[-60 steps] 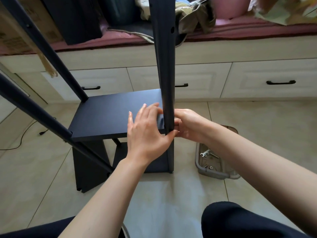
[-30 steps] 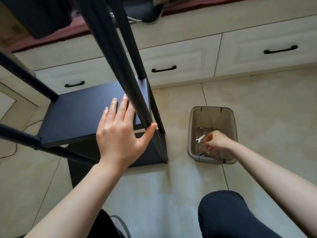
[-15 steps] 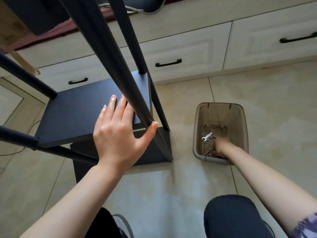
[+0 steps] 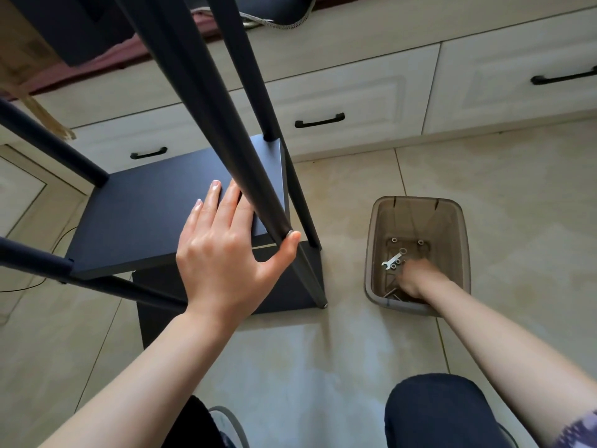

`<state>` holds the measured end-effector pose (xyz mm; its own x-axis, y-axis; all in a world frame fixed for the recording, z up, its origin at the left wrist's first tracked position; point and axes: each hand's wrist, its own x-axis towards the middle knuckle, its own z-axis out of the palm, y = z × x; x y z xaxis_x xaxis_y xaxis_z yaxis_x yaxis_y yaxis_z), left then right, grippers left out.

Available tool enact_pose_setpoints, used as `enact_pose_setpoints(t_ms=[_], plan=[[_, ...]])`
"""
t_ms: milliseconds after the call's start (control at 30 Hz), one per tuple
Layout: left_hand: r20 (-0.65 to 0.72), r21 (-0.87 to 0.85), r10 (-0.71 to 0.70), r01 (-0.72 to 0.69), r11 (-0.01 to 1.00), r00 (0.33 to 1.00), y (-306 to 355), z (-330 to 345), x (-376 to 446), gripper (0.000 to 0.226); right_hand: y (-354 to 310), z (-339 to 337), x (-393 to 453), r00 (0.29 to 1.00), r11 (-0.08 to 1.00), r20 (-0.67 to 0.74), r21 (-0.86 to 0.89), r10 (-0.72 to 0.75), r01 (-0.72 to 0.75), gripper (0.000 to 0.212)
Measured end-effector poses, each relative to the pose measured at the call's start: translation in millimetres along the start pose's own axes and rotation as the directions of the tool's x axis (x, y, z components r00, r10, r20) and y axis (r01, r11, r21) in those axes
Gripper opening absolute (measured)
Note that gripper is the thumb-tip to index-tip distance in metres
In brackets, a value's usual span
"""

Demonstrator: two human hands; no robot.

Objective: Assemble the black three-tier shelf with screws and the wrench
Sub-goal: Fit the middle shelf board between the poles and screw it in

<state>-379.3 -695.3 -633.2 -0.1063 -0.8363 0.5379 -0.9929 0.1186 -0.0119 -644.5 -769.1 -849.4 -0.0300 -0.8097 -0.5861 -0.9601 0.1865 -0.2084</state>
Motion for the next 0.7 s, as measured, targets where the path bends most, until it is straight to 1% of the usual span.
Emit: enact_pose_setpoints(t_ms=[67, 133, 200, 267, 333, 367, 400, 433, 500, 533, 567, 600, 633, 700], plan=[[-0.001, 0.001, -0.002, 0.002, 1.000, 1.000, 0.2, 0.2, 0.5, 0.074, -0.2, -2.3, -0.6, 1.000, 1.000, -0.030, -0.006, -0.007, 0.007, 0.035], [0.007, 0.000, -0.006, 0.006, 1.000, 1.000, 0.2, 0.1, 0.8, 0.075, -0.6, -4.0, -1.8, 0.997, 1.000, -0.068, 0.004, 0.023, -0.023, 0.030], [0.018, -0.005, -0.011, 0.011, 1.000, 1.000, 0.7, -0.4, 1.1, 0.075, -1.2, -7.1, -3.1, 0.996, 0.998, -0.077, 0.053, 0.033, -0.028, 0.026], [0.034, -0.010, -0.016, 0.017, 1.000, 0.999, 1.8, -1.2, 1.8, 0.076, -1.3, -12.9, -5.3, 0.994, 0.986, -0.107, 0.167, 0.009, 0.009, 0.018], [0.061, -0.016, -0.029, 0.030, 0.999, 0.998, 4.0, -3.0, 3.1, 0.076, -0.2, -22.6, -10.6, 0.984, 0.940, -0.177, 0.333, -0.011, 0.071, 0.017], [0.081, -0.016, -0.038, 0.039, 0.999, 0.996, 5.1, -4.3, 3.9, 0.077, -0.3, -29.0, -16.0, 0.975, 0.896, -0.220, 0.431, -0.013, 0.109, 0.018], [0.107, -0.013, -0.048, 0.050, 0.999, 0.993, 6.1, -5.9, 4.6, 0.077, -1.7, -36.0, -23.8, 0.968, 0.825, -0.251, 0.545, -0.010, 0.150, 0.017], [0.140, -0.007, -0.056, 0.058, 0.998, 0.989, 6.8, -7.9, 5.6, 0.079, -5.0, -43.2, -33.6, 0.964, 0.725, -0.266, 0.661, -0.015, 0.193, 0.015], [0.221, 0.019, -0.058, 0.056, 0.998, 0.973, 7.4, -12.6, 8.3, 0.083, -15.1, -58.0, -55.9, 0.960, 0.478, -0.276, 0.838, -0.047, 0.264, 0.014], [0.261, 0.035, -0.054, 0.047, 0.998, 0.964, 7.3, -15.0, 10.3, 0.085, -22.2, -64.5, -67.4, 0.957, 0.376, -0.282, 0.881, -0.066, 0.286, 0.015], [0.296, 0.050, -0.049, 0.036, 0.998, 0.954, 6.7, -17.5, 12.6, 0.086, -31.2, -69.7, -79.1, 0.953, 0.306, -0.289, 0.902, -0.091, 0.303, 0.016], [0.324, 0.061, -0.043, 0.025, 0.998, 0.945, 6.1, -20.0, 14.9, 0.085, -42.0, -73.6, -90.3, 0.948, 0.272, -0.292, 0.909, -0.125, 0.316, 0.018], [0.348, 0.069, -0.039, 0.015, 0.998, 0.937, 5.4, -22.9, 17.3, 0.085, -53.9, -76.0, -101.0, 0.942, 0.268, -0.290, 0.906, -0.170, 0.328, 0.019], [0.407, 0.102, -0.039, -0.003, 0.995, 0.913, 5.2, -29.7, 21.7, 0.086, -79.0, -74.9, -117.3, 0.922, 0.288, -0.284, 0.889, -0.263, 0.356, 0.022]])
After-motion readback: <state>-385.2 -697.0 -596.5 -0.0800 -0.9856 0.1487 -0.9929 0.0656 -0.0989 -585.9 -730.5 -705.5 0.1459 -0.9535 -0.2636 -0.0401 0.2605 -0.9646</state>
